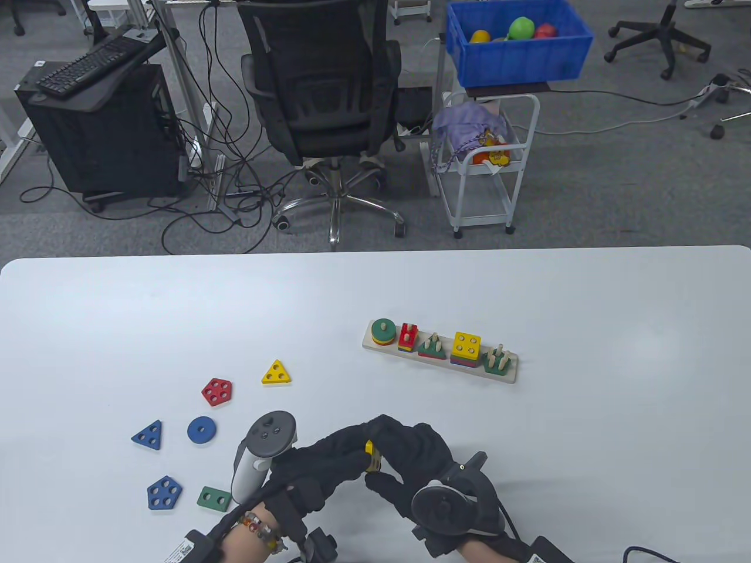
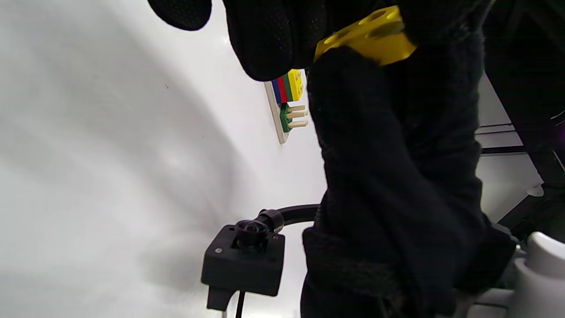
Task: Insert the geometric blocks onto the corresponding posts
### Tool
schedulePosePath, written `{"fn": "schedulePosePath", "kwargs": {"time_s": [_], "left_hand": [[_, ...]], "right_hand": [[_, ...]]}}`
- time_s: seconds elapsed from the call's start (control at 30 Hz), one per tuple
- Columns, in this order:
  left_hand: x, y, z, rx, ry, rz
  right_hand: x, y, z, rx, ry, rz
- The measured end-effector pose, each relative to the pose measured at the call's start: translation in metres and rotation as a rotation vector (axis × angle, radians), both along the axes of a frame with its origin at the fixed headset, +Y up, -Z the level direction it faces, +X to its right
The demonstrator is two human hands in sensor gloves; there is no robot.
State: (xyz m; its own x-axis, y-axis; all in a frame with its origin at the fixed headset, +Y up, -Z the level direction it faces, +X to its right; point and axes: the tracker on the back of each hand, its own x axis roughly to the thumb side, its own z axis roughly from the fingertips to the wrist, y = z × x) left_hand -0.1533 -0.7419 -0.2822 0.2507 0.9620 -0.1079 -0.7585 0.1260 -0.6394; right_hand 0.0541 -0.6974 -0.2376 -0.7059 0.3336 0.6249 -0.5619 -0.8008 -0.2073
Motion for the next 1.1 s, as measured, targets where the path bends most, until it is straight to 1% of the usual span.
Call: {"fn": "schedulePosePath", "kwargs": {"time_s": [0.07,0.13,0.2,0.23,0.3,0.4,0.47,0.5,0.57,0.6,0.7,0.77,0.8,0.83,0.9,0.93,1.03,1.1], "left_hand": [[0.001,-0.001,0.000,-0.020,-0.006,0.020],[0.002,-0.002,0.001,-0.017,-0.014,0.029],[0.001,0.001,0.002,0.011,-0.026,0.003],[-0.001,0.004,0.003,0.050,-0.031,-0.032],[-0.012,0.011,0.001,0.170,-0.008,-0.146],[-0.038,0.022,-0.002,0.376,0.077,-0.386],[-0.055,0.027,-0.003,0.482,0.122,-0.517],[-0.063,0.029,-0.004,0.506,0.136,-0.542],[-0.081,0.033,-0.005,0.518,0.176,-0.600],[-0.088,0.035,-0.006,0.528,0.193,-0.636],[-0.109,0.040,-0.010,0.606,0.257,-0.842],[-0.120,0.040,-0.011,0.664,0.274,-1.038],[-0.127,0.038,-0.010,0.686,0.283,-1.145],[-0.132,0.035,-0.010,0.693,0.289,-1.213],[-0.141,0.030,-0.010,0.685,0.296,-1.284],[-0.145,0.028,-0.011,0.673,0.299,-1.316],[-0.158,0.024,-0.012,0.630,0.326,-1.368],[-0.162,0.024,-0.011,0.618,0.335,-1.374]], "right_hand": [[0.000,0.000,0.000,0.013,0.010,-0.013],[0.001,0.001,0.000,0.031,0.012,-0.006],[0.002,0.002,-0.001,0.041,0.010,0.008],[0.005,0.003,-0.003,0.036,0.005,0.015],[0.013,0.004,-0.008,0.030,-0.021,0.027],[0.033,0.009,-0.024,0.006,-0.085,0.067],[0.046,0.013,-0.037,-0.016,-0.132,0.108],[0.054,0.015,-0.045,-0.022,-0.158,0.140],[0.068,0.020,-0.062,-0.060,-0.200,0.239],[0.075,0.022,-0.068,-0.069,-0.233,0.262],[0.093,0.026,-0.093,-0.161,-0.320,0.354],[0.102,0.025,-0.112,-0.284,-0.371,0.441],[0.106,0.024,-0.120,-0.321,-0.409,0.486],[0.109,0.022,-0.127,-0.326,-0.450,0.525],[0.115,0.018,-0.140,-0.338,-0.533,0.620],[0.118,0.014,-0.147,-0.363,-0.563,0.647],[0.123,0.002,-0.161,-0.411,-0.605,0.634],[0.123,-0.005,-0.169,-0.404,-0.643,0.630]]}}
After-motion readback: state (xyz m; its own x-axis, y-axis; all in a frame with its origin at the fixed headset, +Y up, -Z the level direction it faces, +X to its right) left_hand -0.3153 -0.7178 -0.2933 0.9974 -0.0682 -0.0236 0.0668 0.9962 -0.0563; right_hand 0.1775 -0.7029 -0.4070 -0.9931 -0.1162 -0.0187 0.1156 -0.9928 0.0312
